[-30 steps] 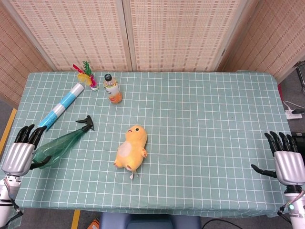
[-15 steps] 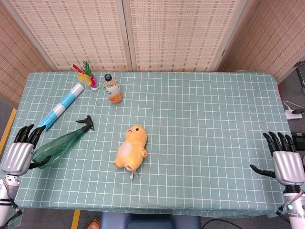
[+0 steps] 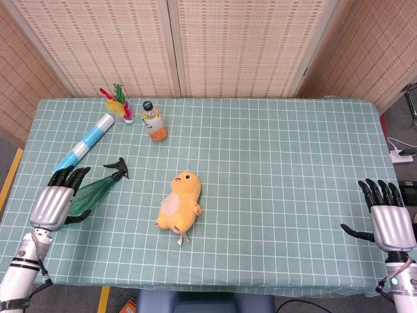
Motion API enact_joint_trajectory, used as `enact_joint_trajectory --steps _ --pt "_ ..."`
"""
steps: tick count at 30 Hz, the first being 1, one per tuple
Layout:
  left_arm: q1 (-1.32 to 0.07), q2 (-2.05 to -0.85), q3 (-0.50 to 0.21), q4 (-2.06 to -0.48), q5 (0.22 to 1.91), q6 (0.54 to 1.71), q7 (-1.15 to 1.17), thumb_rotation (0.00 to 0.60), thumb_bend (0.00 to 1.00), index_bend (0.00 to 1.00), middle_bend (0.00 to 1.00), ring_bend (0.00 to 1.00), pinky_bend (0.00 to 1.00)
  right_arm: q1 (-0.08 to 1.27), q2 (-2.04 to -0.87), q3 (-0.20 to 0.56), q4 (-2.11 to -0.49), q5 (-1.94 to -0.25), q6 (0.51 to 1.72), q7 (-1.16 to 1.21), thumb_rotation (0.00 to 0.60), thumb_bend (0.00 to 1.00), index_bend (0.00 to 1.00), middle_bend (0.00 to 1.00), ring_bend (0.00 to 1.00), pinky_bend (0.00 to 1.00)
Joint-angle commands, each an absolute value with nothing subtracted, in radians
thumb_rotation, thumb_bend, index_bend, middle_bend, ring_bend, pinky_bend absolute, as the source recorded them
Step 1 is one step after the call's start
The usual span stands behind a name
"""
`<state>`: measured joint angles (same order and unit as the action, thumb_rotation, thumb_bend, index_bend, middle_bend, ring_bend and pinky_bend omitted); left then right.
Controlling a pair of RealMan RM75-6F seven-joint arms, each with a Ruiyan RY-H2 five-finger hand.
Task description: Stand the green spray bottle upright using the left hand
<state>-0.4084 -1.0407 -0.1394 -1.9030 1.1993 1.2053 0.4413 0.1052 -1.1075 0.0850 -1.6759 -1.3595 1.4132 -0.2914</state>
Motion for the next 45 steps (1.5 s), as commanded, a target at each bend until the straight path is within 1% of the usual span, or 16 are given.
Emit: enact_joint_trajectory --steps 1,2,4,5,7,8,11,14,17,21,23,28,37,39,41,45 --pt "-0.654 -1.123 -0.255 -2.096 0.719 1.241 0.951 0.6 0.18 0.06 0.12 0.04 0.1 0.107 -1.102 0.084 -1.674 -1.357 1.405 -0.277 0.6 0.0 0.1 0.06 0.0 0.0" --pt "-0.699 -1.18 -0.279 -2.073 0.636 1.3 1.02 0.6 0.18 0.07 0.14 0.07 0.12 0.107 -1.1 0.084 -1.674 -1.355 1.402 -0.272 0.6 0.0 0.1 0.06 0.0 0.0" --pt "-0.756 -1.268 -0.307 -2.006 0.558 1.375 1.087 0.6 0.19 0.13 0.21 0.15 0.16 0.106 -1.096 0.085 -1.673 -1.355 1.401 -0.262 0.6 0.0 0.1 0.06 0.0 0.0" --pt "-0.783 -1.321 -0.309 -1.946 0.54 1.409 1.116 0.6 0.2 0.17 0.26 0.21 0.2 0.106 -1.096 0.085 -1.67 -1.36 1.405 -0.258 0.6 0.0 0.1 0.06 0.0 0.0" --pt "-0.807 -1.39 -0.311 -1.859 0.5 1.455 1.146 0.6 0.22 0.22 0.32 0.29 0.28 0.105 -1.098 0.082 -1.662 -1.373 1.413 -0.252 0.6 0.0 0.1 0.06 0.0 0.0" --pt "-0.82 -1.432 -0.323 -1.812 0.449 1.487 1.167 0.6 0.22 0.22 0.33 0.3 0.3 0.104 -1.099 0.081 -1.656 -1.378 1.414 -0.249 0.6 0.0 0.1 0.06 0.0 0.0" --pt "-0.85 -1.511 -0.368 -1.732 0.324 1.557 1.215 0.6 0.23 0.19 0.33 0.3 0.31 0.104 -1.097 0.081 -1.658 -1.372 1.408 -0.237 0.6 0.0 0.1 0.06 0.0 0.0" --pt "-0.876 -1.556 -0.395 -1.692 0.252 1.594 1.255 0.6 0.22 0.18 0.33 0.3 0.29 0.106 -1.093 0.081 -1.66 -1.367 1.401 -0.231 0.6 0.0 0.1 0.06 0.0 0.0" --pt "-0.896 -1.576 -0.413 -1.681 0.222 1.618 1.28 0.6 0.22 0.16 0.32 0.29 0.27 0.109 -1.09 0.081 -1.665 -1.361 1.392 -0.237 0.6 0.0 0.1 0.06 0.0 0.0" --pt "-0.915 -1.598 -0.462 -1.685 0.178 1.637 1.281 0.6 0.19 0.12 0.29 0.27 0.24 0.109 -1.089 0.08 -1.67 -1.36 1.391 -0.24 0.6 0.0 0.1 0.06 0.0 0.0" --pt "-0.925 -1.61 -0.473 -1.681 0.167 1.642 1.282 0.6 0.17 0.11 0.27 0.25 0.22 0.109 -1.088 0.08 -1.671 -1.36 1.391 -0.238 0.6 0.0 0.1 0.06 0.0 0.0" --pt "-0.939 -1.648 -0.493 -1.661 0.107 1.653 1.296 0.6 0.17 0.06 0.24 0.19 0.18 0.11 -1.084 0.079 -1.675 -1.356 1.385 -0.233 0.6 0.0 0.1 0.06 0.0 0.0" --pt "-0.953 -1.699 -0.488 -1.584 0.083 1.618 1.292 0.6 0.17 0.05 0.23 0.18 0.16 0.112 -1.079 0.079 -1.679 -1.351 1.377 -0.221 0.6 0.0 0.1 0.06 0.0 0.0" --pt "-0.958 -1.709 -0.48 -1.56 0.095 1.602 1.29 0.6 0.17 0.05 0.21 0.17 0.14 0.112 -1.078 0.079 -1.678 -1.351 1.377 -0.218 0.6 0.0 0.1 0.06 0.0 0.0" --pt "-0.968 -1.726 -0.456 -1.509 0.153 1.591 1.267 0.6 0.17 0.06 0.2 0.15 0.11 0.112 -1.077 0.08 -1.679 -1.347 1.374 -0.215 0.6 0.0 0.1 0.06 0.0 0.0" --pt "-0.972 -1.76 -0.46 -1.442 0.151 1.574 1.258 0.6 0.17 0.08 0.2 0.15 0.12 0.113 -1.076 0.083 -1.687 -1.333 1.371 -0.22 0.6 0.0 0.1 0.06 0.0 0.0"
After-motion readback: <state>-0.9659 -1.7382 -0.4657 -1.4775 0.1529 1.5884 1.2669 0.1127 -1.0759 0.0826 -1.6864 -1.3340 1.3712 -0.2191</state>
